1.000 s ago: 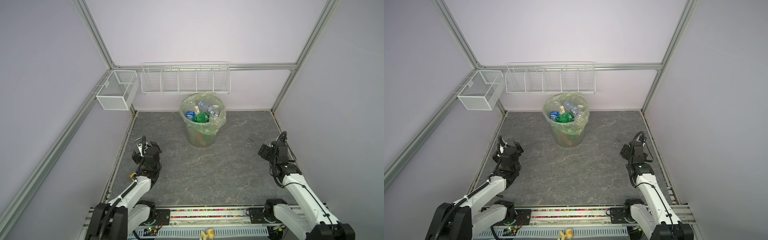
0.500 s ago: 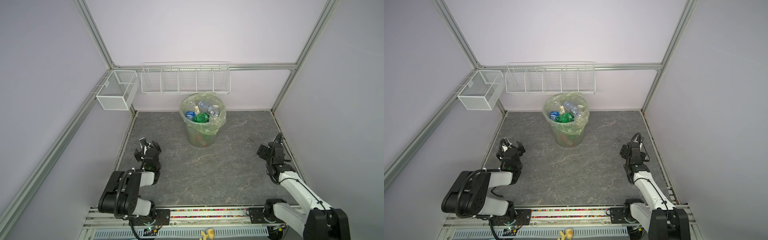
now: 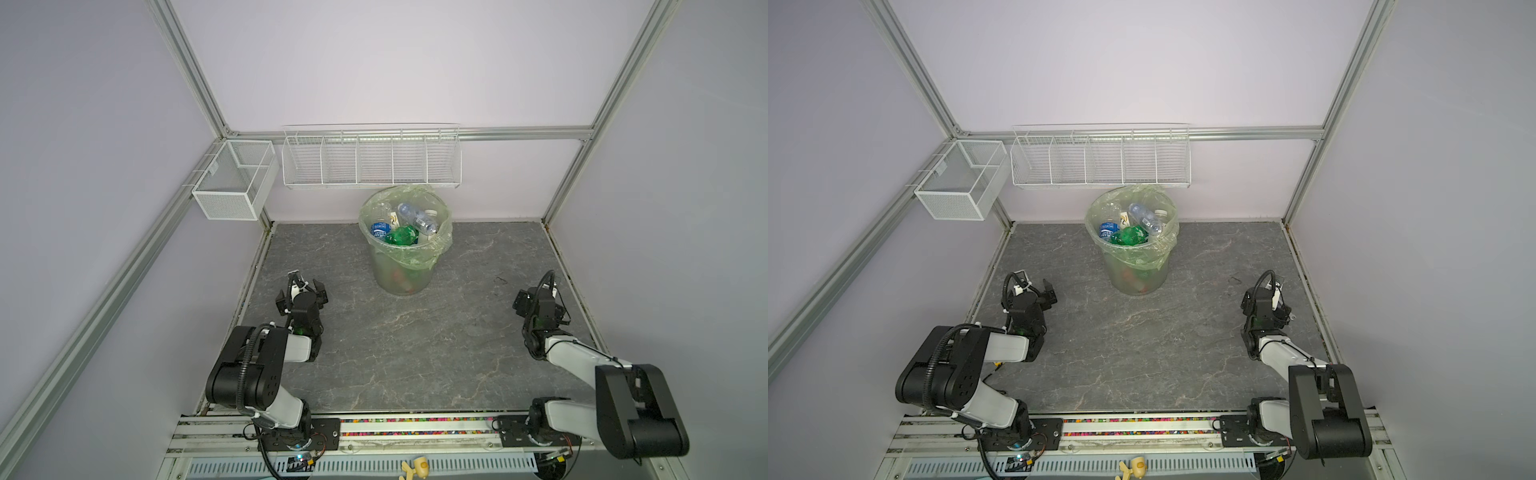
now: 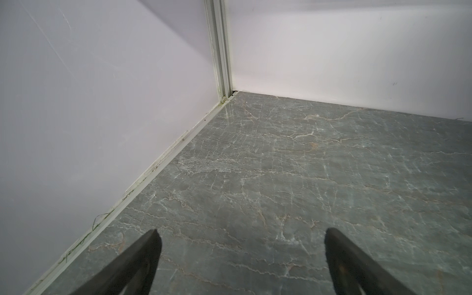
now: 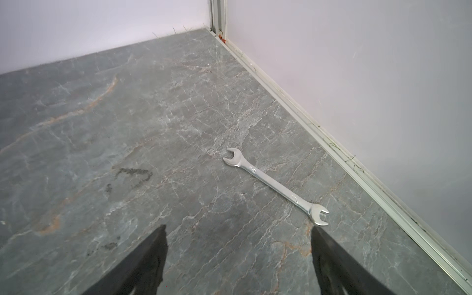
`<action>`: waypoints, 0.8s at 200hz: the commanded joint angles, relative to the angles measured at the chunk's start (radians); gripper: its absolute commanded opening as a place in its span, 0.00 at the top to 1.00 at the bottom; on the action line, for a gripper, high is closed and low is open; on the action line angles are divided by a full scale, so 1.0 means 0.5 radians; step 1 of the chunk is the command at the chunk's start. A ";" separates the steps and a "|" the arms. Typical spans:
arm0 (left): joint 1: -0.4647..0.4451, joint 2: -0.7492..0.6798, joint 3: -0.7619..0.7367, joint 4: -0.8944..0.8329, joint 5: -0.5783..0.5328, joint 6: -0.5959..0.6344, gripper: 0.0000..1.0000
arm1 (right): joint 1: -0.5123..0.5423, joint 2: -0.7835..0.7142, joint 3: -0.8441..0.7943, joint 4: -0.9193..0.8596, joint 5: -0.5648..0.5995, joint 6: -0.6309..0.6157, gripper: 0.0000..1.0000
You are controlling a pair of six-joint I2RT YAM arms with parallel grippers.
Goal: Throw the plastic bottles in the bin
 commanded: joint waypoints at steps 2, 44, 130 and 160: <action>0.012 0.019 0.034 0.058 0.023 0.040 0.01 | -0.010 0.036 -0.004 0.326 0.008 -0.167 0.11; 0.013 0.018 0.034 0.061 0.023 0.038 0.01 | 0.005 0.252 -0.106 0.862 0.051 -0.334 0.11; 0.015 0.018 0.034 0.061 0.025 0.038 0.01 | 0.070 0.521 -0.100 1.149 -0.497 -0.637 0.11; 0.016 0.019 0.034 0.060 0.025 0.040 0.01 | -0.038 0.483 -0.046 0.976 -0.685 -0.558 0.11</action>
